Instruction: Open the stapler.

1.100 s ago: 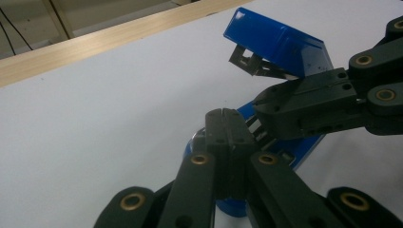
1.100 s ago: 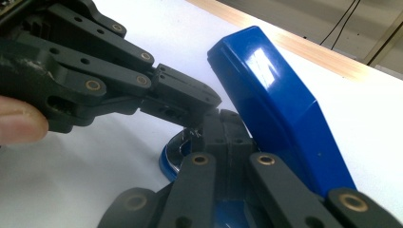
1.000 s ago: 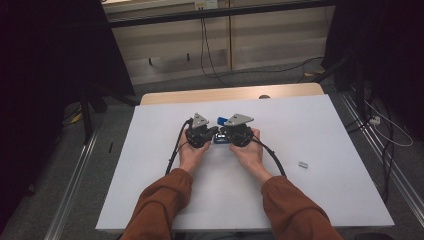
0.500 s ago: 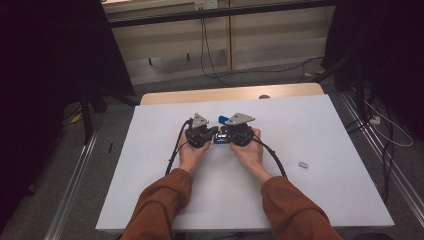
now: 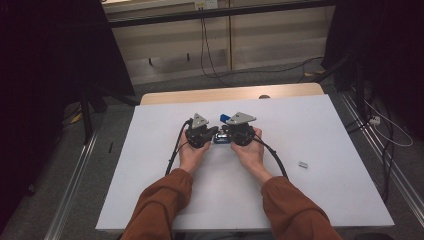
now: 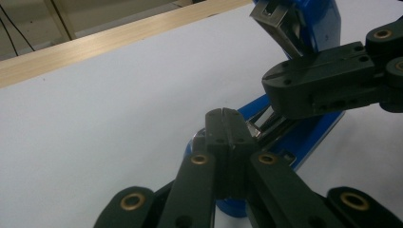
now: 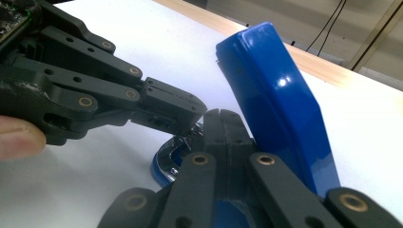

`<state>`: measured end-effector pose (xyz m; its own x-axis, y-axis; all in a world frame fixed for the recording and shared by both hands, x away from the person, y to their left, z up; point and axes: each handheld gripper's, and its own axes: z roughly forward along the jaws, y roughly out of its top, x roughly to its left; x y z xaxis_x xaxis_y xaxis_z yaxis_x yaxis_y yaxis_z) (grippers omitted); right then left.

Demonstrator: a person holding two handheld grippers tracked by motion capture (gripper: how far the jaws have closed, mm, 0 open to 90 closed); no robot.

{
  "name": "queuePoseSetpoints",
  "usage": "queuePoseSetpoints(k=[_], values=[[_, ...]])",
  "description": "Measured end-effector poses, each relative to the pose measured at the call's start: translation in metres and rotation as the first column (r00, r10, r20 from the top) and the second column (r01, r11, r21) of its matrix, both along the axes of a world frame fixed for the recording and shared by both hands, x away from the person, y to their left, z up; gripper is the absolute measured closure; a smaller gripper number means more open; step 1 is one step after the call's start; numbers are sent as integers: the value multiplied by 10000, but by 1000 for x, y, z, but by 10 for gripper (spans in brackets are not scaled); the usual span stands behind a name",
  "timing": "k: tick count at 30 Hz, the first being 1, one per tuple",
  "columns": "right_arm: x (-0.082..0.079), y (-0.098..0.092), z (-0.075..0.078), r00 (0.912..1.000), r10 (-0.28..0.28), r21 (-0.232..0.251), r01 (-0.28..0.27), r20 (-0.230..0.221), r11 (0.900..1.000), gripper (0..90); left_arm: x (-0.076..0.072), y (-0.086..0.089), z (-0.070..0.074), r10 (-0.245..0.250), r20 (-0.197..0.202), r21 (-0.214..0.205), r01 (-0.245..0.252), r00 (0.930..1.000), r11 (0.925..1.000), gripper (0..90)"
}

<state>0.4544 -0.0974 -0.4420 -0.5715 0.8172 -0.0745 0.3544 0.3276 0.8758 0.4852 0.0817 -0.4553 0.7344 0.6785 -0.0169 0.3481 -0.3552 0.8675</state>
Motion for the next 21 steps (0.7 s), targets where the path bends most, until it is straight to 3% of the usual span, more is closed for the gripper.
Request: queuePoseSetpoints(k=[21], values=[[-1, -5, 5, 9996, -200, -43, 201, 173, 9998, 900, 0, 0, 0, -74, 86, 26, 73, 9999, 10000, 900]])
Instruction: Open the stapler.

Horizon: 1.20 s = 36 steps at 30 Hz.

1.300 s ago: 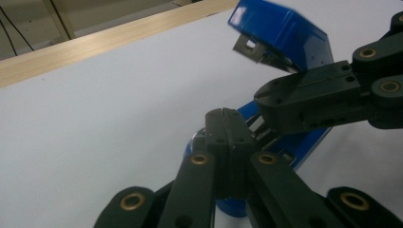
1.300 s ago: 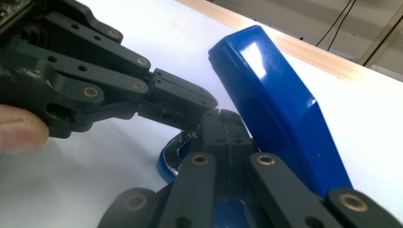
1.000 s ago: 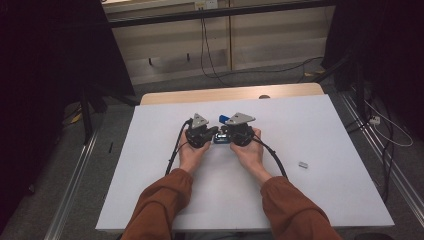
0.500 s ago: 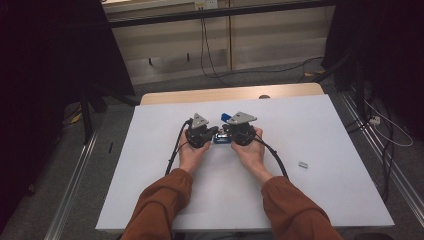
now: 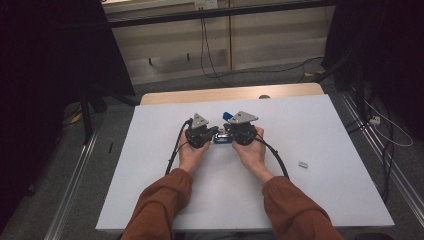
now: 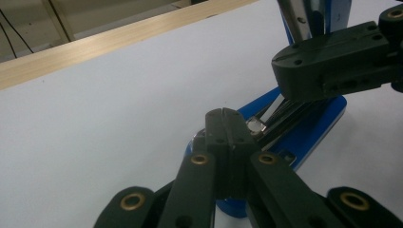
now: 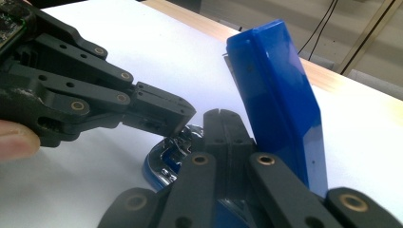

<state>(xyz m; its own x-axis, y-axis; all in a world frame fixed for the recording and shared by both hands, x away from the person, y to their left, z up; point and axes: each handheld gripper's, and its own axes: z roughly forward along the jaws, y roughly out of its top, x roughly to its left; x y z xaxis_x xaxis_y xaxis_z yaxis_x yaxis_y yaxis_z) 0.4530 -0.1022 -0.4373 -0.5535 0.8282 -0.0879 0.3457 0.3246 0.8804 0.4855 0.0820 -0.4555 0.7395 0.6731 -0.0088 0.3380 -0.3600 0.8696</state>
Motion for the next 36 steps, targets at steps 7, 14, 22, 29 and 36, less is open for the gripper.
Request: queuePoseSetpoints(k=[7, 14, 22, 29, 36], values=[[-1, -2, 1, 9999, -149, 115, 148, 84, 9998, 900, 0, 0, 0, -28, 8, -16, 28, 10000, 10000, 900], [-1, -6, 4, 9996, -267, 300, 264, 85, 9992, 900, 0, 0, 0, -23, 7, -90, 23, 10000, 10000, 900], [-3, -10, 5, 9993, -322, 387, 315, 168, 9988, 900, 0, 0, 0, -53, 15, -26, 53, 10000, 10000, 900], [-3, -10, 4, 9992, -368, 440, 360, 173, 9984, 900, 0, 0, 0, -55, 39, -10, 55, 10000, 10000, 900], [-3, -11, 5, 9992, -391, 539, 384, 109, 9978, 900, 0, 1, 0, -65, 34, -32, 65, 10000, 10000, 900]])
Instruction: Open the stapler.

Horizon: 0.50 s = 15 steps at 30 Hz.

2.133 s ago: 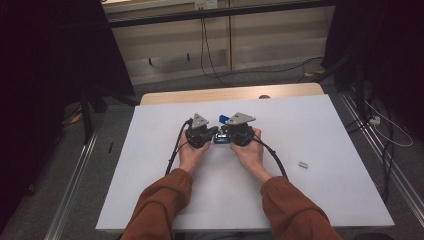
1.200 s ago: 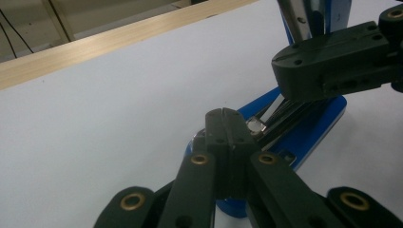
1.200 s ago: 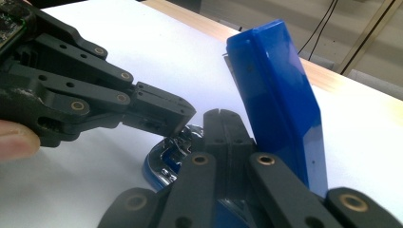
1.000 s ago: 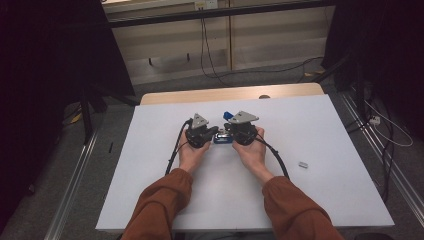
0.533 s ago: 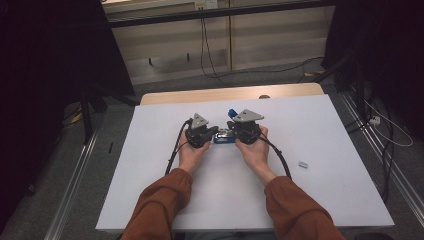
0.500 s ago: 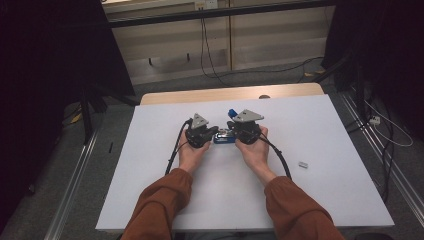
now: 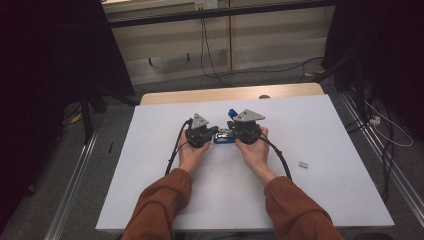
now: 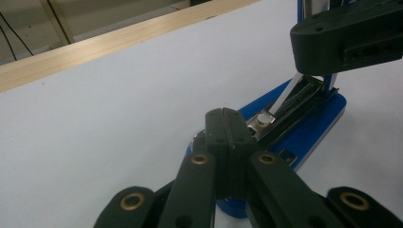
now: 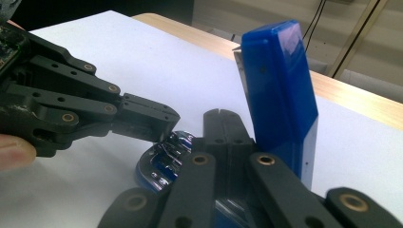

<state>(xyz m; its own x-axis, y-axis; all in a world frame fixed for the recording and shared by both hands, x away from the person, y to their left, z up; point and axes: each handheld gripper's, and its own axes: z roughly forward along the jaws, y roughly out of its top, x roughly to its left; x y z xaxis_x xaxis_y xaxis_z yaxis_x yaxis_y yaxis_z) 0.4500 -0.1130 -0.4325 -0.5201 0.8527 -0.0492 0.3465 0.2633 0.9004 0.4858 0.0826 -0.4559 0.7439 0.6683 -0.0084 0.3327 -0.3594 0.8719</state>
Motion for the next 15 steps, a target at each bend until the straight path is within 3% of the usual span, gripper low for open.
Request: queuePoseSetpoints(k=[15], values=[[-1, -9, 4, 9987, -465, 59, 464, 190, 9989, 900, 0, 0, 0, 33, 69, -37, -33, 10000, 10000, 900]])
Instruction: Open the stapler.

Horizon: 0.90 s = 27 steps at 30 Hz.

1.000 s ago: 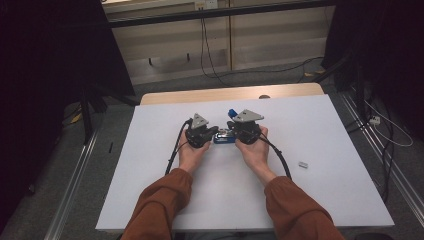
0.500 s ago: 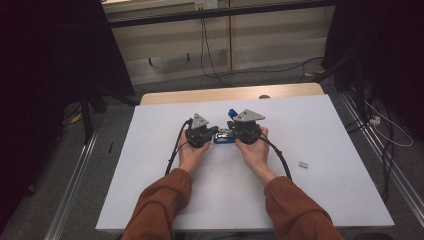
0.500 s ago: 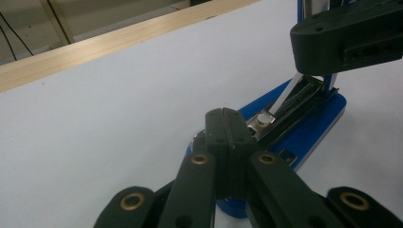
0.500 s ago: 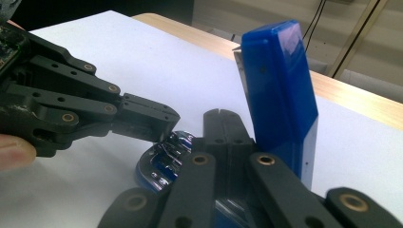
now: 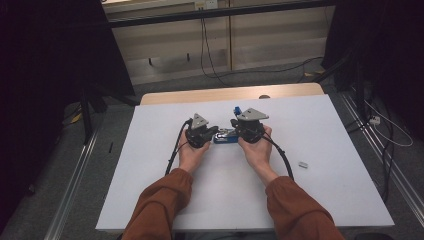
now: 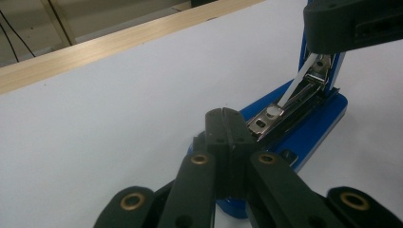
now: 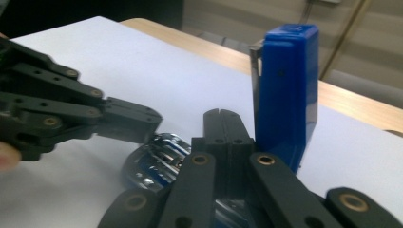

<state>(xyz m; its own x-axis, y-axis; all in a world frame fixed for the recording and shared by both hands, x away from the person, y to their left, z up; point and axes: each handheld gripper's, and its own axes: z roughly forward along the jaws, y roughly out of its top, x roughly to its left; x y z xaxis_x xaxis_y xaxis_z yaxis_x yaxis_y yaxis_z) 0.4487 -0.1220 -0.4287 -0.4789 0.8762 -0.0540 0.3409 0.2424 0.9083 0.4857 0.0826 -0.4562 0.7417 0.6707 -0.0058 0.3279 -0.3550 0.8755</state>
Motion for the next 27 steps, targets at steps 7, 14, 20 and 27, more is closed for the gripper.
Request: queuePoseSetpoints(k=[7, 14, 20, 27], values=[[-1, -2, 0, 10000, -31, 38, 31, -39, 10000, 900, 0, 0, 0, 8, 35, 98, -9, 10000, 10000, 900], [-2, -4, 1, 9999, -147, 125, 148, -66, 9998, 900, -1, 0, 0, -20, 81, 83, 19, 10000, 10000, 900], [-3, -3, 1, 9997, -251, 111, 251, 12, 9996, 900, -1, 0, 0, -20, 56, 51, 19, 10000, 10000, 900], [-3, -7, 2, 9994, -347, 150, 346, 89, 9993, 900, -1, 0, -1, -13, -26, 1, 13, 10000, 10000, 900]])
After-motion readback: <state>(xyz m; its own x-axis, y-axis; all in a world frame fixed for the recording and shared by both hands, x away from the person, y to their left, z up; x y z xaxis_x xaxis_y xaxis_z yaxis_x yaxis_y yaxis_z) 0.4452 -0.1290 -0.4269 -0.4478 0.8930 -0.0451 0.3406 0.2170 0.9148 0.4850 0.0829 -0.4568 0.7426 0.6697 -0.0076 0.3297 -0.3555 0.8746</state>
